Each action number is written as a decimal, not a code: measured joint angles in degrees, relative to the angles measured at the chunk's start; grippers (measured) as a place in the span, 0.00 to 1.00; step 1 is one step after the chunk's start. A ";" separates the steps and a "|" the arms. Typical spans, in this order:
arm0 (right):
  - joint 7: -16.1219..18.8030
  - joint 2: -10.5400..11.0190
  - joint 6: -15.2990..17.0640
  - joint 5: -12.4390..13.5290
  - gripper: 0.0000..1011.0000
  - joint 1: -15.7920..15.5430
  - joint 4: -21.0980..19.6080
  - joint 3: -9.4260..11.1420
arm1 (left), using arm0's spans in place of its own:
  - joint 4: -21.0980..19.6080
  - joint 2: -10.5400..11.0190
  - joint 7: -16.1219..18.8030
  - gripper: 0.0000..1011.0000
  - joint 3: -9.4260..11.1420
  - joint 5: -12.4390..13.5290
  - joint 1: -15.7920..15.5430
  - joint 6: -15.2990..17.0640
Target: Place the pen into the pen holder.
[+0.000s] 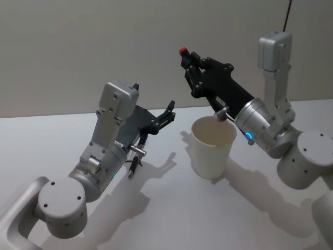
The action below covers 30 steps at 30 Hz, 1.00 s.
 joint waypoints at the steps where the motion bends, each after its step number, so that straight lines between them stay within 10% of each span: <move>1: -0.05 -0.02 0.03 0.02 0.18 -0.01 0.01 -0.03 | 0.00 0.00 0.00 0.99 0.00 0.00 0.00 0.00; 11: -0.44 -0.22 0.21 0.33 0.21 -0.09 0.07 -0.24 | 0.00 0.00 0.00 0.99 0.00 0.00 0.00 0.00; 30: -0.68 -0.34 0.35 0.49 0.79 -0.17 0.12 -0.38 | 0.00 0.00 0.00 0.99 0.00 0.00 0.00 0.00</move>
